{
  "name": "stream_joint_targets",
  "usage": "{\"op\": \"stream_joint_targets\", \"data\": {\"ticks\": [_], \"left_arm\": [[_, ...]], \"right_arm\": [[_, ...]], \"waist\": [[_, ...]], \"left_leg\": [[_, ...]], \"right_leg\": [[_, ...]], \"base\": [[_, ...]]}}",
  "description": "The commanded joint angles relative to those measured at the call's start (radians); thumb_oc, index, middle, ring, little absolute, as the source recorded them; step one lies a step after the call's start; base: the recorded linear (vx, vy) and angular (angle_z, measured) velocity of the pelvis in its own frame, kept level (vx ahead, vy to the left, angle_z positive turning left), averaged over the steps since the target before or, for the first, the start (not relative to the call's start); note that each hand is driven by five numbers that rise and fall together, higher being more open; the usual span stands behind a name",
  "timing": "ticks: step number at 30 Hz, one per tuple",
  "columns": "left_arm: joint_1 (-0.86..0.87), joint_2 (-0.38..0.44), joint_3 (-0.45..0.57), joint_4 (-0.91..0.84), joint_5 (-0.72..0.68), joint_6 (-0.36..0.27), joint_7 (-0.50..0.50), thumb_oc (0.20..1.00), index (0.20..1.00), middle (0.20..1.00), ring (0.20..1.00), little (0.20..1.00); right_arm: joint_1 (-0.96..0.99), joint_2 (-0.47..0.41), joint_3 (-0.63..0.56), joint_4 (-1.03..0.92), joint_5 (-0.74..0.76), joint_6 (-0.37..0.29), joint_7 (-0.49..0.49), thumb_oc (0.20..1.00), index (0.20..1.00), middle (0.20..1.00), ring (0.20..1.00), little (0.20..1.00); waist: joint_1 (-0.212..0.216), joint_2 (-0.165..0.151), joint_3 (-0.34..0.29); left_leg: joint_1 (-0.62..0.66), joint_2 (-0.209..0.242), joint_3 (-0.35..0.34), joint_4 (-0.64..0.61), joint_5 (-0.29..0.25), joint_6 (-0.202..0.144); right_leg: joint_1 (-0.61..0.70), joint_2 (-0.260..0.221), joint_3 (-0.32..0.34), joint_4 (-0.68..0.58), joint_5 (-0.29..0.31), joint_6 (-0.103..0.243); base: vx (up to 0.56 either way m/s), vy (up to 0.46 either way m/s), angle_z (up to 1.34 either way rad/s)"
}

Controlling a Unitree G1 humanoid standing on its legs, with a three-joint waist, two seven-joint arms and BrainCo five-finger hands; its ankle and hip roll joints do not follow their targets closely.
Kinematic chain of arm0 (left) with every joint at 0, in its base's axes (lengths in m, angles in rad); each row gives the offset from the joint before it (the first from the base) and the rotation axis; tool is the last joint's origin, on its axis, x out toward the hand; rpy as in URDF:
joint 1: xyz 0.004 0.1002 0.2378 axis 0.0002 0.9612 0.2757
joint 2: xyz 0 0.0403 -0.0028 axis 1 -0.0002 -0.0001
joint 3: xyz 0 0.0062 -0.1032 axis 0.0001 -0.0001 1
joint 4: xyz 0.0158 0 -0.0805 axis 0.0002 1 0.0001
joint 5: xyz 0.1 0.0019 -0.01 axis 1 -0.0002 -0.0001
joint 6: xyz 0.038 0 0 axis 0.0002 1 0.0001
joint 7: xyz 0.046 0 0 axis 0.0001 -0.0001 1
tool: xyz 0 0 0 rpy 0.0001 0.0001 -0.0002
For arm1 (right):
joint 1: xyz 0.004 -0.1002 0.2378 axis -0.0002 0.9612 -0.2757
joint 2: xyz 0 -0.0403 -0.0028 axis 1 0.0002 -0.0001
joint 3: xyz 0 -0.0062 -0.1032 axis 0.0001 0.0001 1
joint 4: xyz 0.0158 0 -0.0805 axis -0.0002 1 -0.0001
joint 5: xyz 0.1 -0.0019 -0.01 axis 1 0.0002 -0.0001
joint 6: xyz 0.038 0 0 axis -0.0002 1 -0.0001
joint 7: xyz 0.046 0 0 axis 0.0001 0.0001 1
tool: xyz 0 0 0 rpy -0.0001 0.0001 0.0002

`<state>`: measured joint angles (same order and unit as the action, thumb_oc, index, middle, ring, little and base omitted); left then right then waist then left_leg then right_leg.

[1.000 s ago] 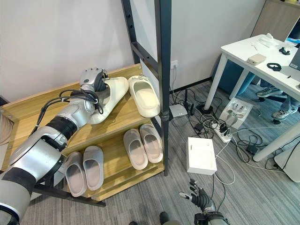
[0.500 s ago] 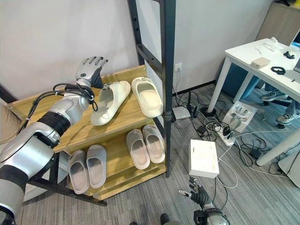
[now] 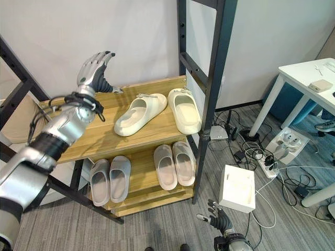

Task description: Arrange the slippers neatly on the shoe rack.

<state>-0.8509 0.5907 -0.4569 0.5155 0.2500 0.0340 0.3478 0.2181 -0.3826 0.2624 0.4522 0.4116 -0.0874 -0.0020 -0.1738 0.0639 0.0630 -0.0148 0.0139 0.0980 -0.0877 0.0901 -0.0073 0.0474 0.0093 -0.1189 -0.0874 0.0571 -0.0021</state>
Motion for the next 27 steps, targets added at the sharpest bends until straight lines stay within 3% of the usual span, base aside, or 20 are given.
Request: {"op": "stream_joint_targets", "data": {"ticks": [1, 5, 14, 27], "left_arm": [[0.069, -0.070, 0.107, -0.005, -0.450, -0.118, -0.098, 1.000, 1.000, 1.000, 1.000, 1.000], [0.242, -0.149, 0.109, -0.084, -0.815, -0.140, -0.166, 1.000, 1.000, 1.000, 1.000, 1.000], [0.328, -0.230, 0.006, -0.198, -1.170, -0.093, -0.214, 1.000, 1.000, 1.000, 1.000, 1.000], [0.307, -0.250, -0.114, -0.394, -1.189, -0.070, -0.209, 1.000, 1.000, 1.000, 1.000, 1.000]], "right_arm": [[-0.016, 0.044, -0.035, -0.015, -0.043, 0.007, -0.030, 1.000, 1.000, 1.000, 1.000, 1.000], [-0.062, 0.053, -0.028, 0.010, -0.045, 0.039, -0.053, 1.000, 1.000, 1.000, 1.000, 1.000], [-0.226, 0.051, 0.036, 0.082, 0.014, 0.088, -0.085, 1.000, 1.000, 1.000, 1.000, 1.000], [-0.140, 0.053, 0.052, -0.022, 0.013, 0.097, -0.067, 1.000, 1.000, 1.000, 1.000, 1.000]], "waist": [[0.036, -0.033, 0.008], [0.047, -0.032, 0.007], [0.057, -0.029, -0.001], [0.048, -0.027, 0.001]], "left_leg": [[0.105, 0.003, -0.020, 0.000, -0.172, -0.017], [0.101, 0.002, -0.027, 0.000, -0.170, -0.016], [0.099, 0.003, -0.031, 0.000, -0.172, -0.016], [0.100, 0.000, -0.022, 0.000, -0.174, -0.010]], "right_leg": [[0.021, -0.027, -0.048, 0.000, -0.122, 0.079], [0.019, -0.028, -0.052, 0.000, -0.122, 0.076], [0.016, -0.029, -0.053, 0.000, -0.123, 0.074], [0.017, -0.031, -0.046, 0.000, -0.121, 0.077]], "base": [[-0.02, 0.031, 0.10], [-0.01, 0.018, 0.09], [0.00, 0.007, 0.03], [0.00, 0.001, -0.02]]}}
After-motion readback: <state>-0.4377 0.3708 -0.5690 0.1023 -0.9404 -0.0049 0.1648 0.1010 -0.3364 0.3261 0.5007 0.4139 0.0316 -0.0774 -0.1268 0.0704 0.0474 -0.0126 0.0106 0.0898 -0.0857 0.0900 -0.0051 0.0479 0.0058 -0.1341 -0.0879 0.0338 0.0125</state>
